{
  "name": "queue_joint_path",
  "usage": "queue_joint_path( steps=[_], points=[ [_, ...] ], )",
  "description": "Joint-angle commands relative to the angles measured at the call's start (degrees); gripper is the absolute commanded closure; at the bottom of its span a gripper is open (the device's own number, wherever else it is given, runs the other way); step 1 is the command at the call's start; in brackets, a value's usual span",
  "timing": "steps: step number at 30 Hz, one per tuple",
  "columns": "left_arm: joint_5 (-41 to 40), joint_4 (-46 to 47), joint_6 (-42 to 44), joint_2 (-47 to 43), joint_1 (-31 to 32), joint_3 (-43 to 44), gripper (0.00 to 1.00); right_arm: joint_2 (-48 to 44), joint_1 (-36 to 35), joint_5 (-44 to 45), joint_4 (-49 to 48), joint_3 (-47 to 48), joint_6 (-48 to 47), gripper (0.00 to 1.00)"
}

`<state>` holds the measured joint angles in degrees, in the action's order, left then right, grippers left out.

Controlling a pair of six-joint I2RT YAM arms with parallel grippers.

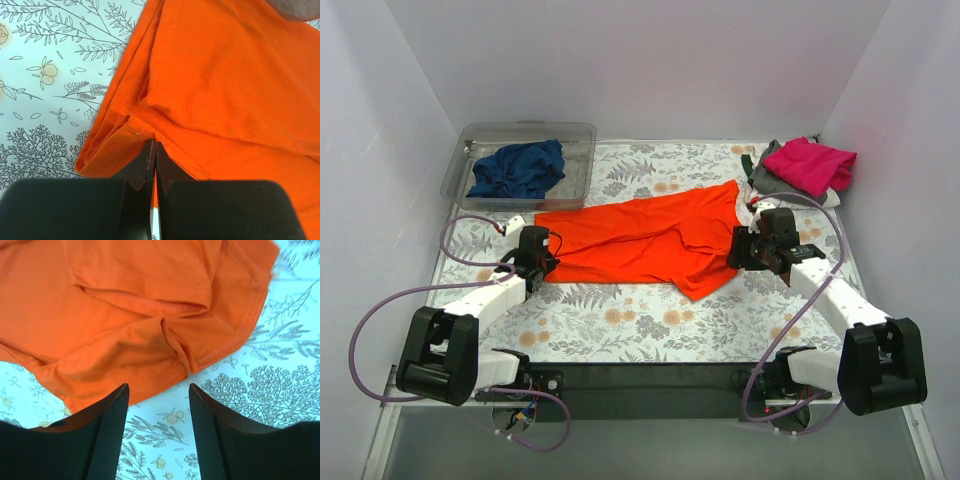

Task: Fold and stack the t-shirts
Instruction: Fold the tshirt

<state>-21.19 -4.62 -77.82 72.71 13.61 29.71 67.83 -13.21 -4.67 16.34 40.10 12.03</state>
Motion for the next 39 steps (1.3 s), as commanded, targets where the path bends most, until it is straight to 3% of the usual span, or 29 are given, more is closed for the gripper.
queue_joint_path(
  steps=[1, 16, 39],
  points=[
    [-0.8, 0.4, 0.7, -0.6, -0.3, 0.1, 1.0, 1.8, -0.1, 0.3, 0.8, -1.2, 0.4, 0.55],
    [-0.5, 0.4, 0.9, -0.6, -0.3, 0.1, 1.0, 7.2, -0.1, 0.4, -2.8, -2.1, 1.3, 0.6],
    [-0.6, 0.5, 1.1, -0.3, -0.3, 0.1, 1.0, 11.1, -0.1, 3.7, -9.0, -5.1, 3.3, 0.62]
  ],
)
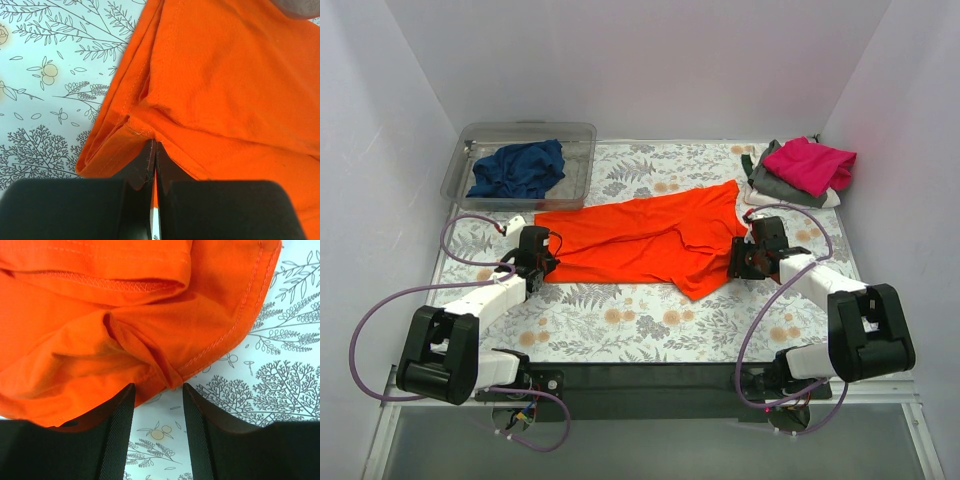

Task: Fold and stack the t-shirts
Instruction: Fold the tshirt

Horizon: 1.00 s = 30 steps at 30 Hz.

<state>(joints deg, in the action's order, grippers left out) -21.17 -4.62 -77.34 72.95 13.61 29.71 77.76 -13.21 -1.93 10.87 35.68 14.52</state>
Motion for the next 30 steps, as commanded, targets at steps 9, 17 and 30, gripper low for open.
queue_joint_path(
  steps=[9, 17, 30],
  points=[
    [-0.6, 0.3, 0.7, -0.8, -0.3, 0.0, 1.0, 3.1, -0.1, -0.2, -5.8, -1.2, 1.5, 0.77],
    [-0.3, 0.3, 0.7, -1.1, -0.4, 0.1, 1.0, -4.6, -0.1, -1.1, -0.2, -1.3, 1.0, 0.99],
    [2.0, 0.2, 0.5, -2.1, -0.3, -0.4, 1.0, -24.5, -0.3, -3.0, 13.6, -0.3, 1.5, 0.99]
  ],
)
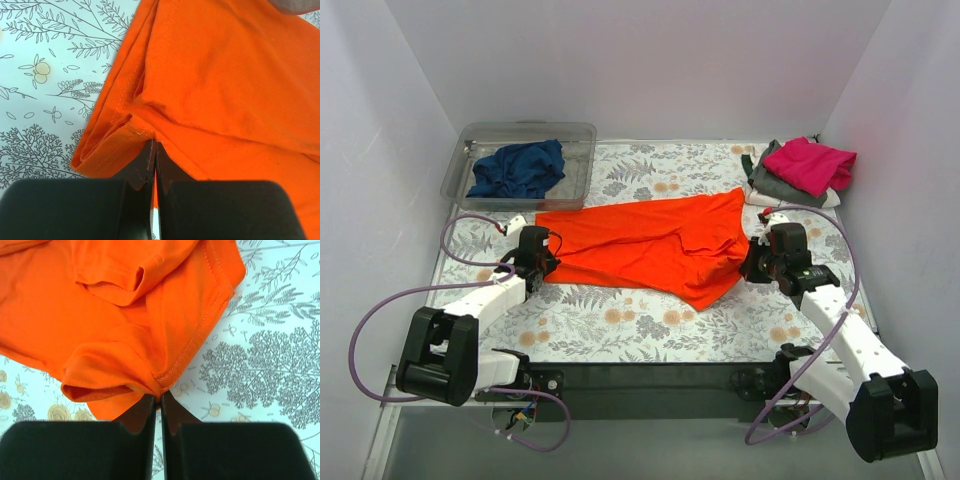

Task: Fold and stack the t-shirts
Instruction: Fold the tshirt

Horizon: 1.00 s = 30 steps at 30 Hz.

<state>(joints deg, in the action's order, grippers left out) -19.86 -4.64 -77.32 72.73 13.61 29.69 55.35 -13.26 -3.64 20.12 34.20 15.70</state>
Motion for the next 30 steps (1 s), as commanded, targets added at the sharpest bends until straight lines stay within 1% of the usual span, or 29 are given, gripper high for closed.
queue_joint_path(
  steps=[1, 6, 8, 11, 15, 19, 20, 22, 23, 25, 28, 30],
  points=[
    [0.9, 0.3, 0.4, -2.0, -0.3, -0.4, 1.0, -2.7, -0.3, -1.3, 5.9, 1.1, 0.3, 0.99],
    [2.0, 0.3, 0.3, -2.2, -0.3, -0.6, 1.0, -6.2, -0.8, -2.5, 8.9, 1.2, 1.3, 0.99],
    [2.4, 0.3, 0.2, -2.3, -0.3, -0.5, 1.0, -6.0, -1.0, -2.0, 9.2, 1.0, 1.5, 0.99],
    [2.6, 0.4, 0.2, -2.3, -0.3, -0.6, 1.0, -3.2, -1.8, -3.4, 9.1, 0.6, 1.5, 0.99],
    [2.5, 0.3, 0.5, -1.9, -0.2, -0.6, 1.0, 1.3, -4.5, -3.0, 7.3, -1.1, 2.8, 0.99],
    [2.4, 0.4, 0.5, -1.4, -0.3, -0.4, 1.0, 2.7, -5.3, -1.5, 6.0, -2.5, 3.6, 0.99],
    [2.4, 0.4, 0.6, -1.3, -0.3, -0.4, 1.0, 2.9, -5.5, -1.2, 5.9, -2.6, 3.7, 0.97],
    [2.5, 0.3, 0.7, -1.0, -0.2, -0.3, 1.0, 3.2, -5.7, -0.8, 5.9, -3.0, 4.3, 0.9],
    [2.5, 0.3, 0.6, -0.9, -0.3, -0.3, 1.0, 3.3, -5.9, -0.7, 5.9, -3.3, 4.4, 0.82],
    [2.5, 0.3, 0.6, -0.9, -0.3, -0.2, 1.0, 3.6, -6.3, 0.0, 5.8, -3.9, 4.9, 0.74],
    [2.5, 0.4, 0.6, -1.1, -0.3, -0.3, 1.0, 4.0, -6.7, 0.6, 5.6, -4.6, 5.7, 0.68],
    [2.6, 0.4, 0.6, -1.2, -0.3, -0.4, 1.0, 4.1, -7.0, 0.8, 5.5, -5.5, 6.3, 0.65]
  ],
)
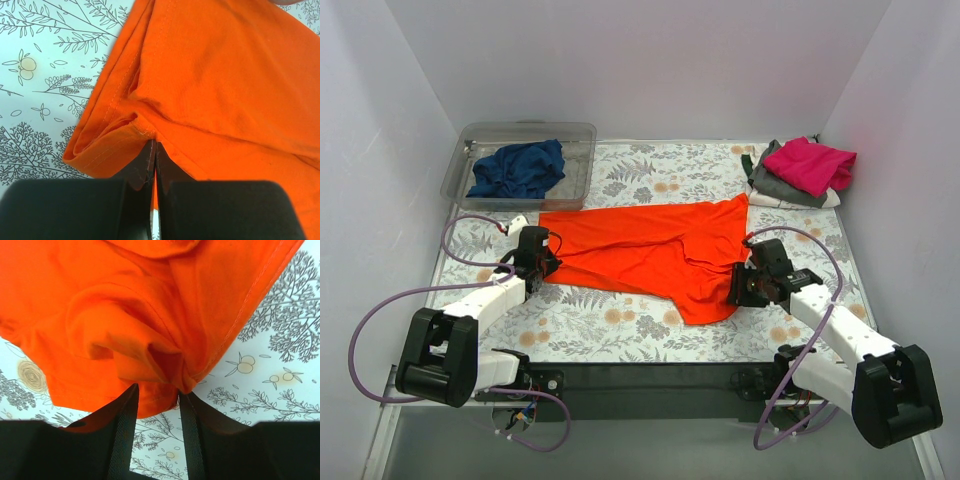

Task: Fold and stack the t-shirts
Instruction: Fold the tshirt

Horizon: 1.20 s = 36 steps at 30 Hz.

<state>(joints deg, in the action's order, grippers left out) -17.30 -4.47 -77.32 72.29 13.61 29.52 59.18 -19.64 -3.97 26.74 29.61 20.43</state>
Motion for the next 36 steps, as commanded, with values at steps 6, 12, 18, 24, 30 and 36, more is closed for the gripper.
queue_joint_path(
  steps=[6, 12, 18, 24, 30, 36],
  points=[
    [0.2, 0.2, 0.6, -0.5, -0.2, -0.1, 1.0, 0.2, -1.5, 1.6, -1.0, -2.3, 3.3, 0.63],
    [0.4, 0.3, 0.7, -0.6, -0.2, -0.2, 1.0, 0.7, -5.0, 3.7, 0.6, -2.4, 6.6, 0.63],
    [1.1, 0.4, 0.7, -0.6, -0.2, -0.2, 1.0, 0.5, -8.8, 7.7, 4.0, -1.0, 10.0, 0.68],
    [1.5, 0.5, 0.7, -0.7, -0.2, -0.3, 1.0, -1.0, -10.9, 8.7, 6.0, -1.3, 12.2, 0.93],
    [1.1, 0.5, 0.8, -0.8, -0.2, -0.3, 1.0, -3.6, -11.6, 8.7, 8.1, 2.1, 12.4, 0.99],
    [-1.0, 0.3, 0.8, -2.9, -0.2, -0.9, 1.0, -8.8, -12.4, 7.7, 12.8, 6.0, 13.2, 0.99]
  ],
)
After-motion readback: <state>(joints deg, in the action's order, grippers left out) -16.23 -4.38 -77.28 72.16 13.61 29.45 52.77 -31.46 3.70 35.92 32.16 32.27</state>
